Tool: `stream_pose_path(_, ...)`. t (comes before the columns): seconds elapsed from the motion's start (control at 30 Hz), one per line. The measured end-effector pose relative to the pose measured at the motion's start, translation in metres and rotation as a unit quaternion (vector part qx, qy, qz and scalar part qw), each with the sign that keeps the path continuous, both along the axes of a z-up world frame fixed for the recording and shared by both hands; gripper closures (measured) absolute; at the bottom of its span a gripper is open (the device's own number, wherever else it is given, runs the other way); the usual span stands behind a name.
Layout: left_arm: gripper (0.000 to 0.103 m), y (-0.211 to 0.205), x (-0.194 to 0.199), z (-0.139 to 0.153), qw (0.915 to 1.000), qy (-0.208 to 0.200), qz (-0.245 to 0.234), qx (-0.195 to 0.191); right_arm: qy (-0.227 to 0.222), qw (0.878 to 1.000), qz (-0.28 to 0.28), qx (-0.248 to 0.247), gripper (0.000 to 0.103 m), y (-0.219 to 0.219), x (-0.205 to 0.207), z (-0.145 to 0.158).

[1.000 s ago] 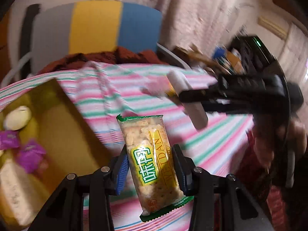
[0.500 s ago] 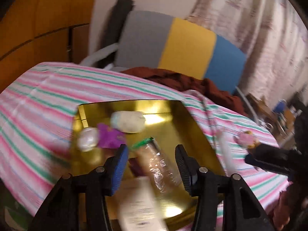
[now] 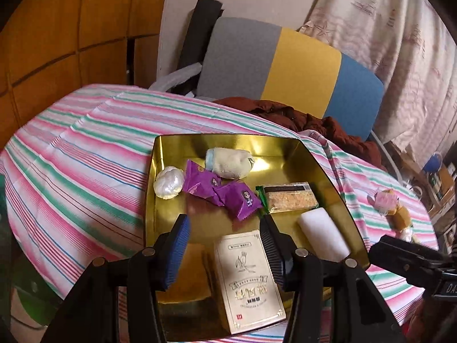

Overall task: Organize objects
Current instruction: 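Carry the cracker packet into the gold tray and release while the right tool drops the white block there, then move both tools back toward the remaining items on the tablecloth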

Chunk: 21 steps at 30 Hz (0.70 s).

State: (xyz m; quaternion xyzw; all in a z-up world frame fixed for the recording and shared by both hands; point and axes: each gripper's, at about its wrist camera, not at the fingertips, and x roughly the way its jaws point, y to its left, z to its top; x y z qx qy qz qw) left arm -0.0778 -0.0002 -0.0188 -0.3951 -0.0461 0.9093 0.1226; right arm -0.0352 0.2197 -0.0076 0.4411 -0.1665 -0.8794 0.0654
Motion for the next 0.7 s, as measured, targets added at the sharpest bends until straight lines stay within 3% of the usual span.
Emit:
stream_pose_path(0.27,0.052,0.014,0.015,0.006,0.9991,0.024,-0.006,-0.034,0.037,0.997,-0.022,0.062,0.012,-0.007,0.013,0.006)
stream_pose_path(0.7,0.052,0.034,0.030,0.010,0.9973,0.037,-0.038,-0.051,0.061,0.993,-0.045,0.089,0.011,0.000,0.022,0.010)
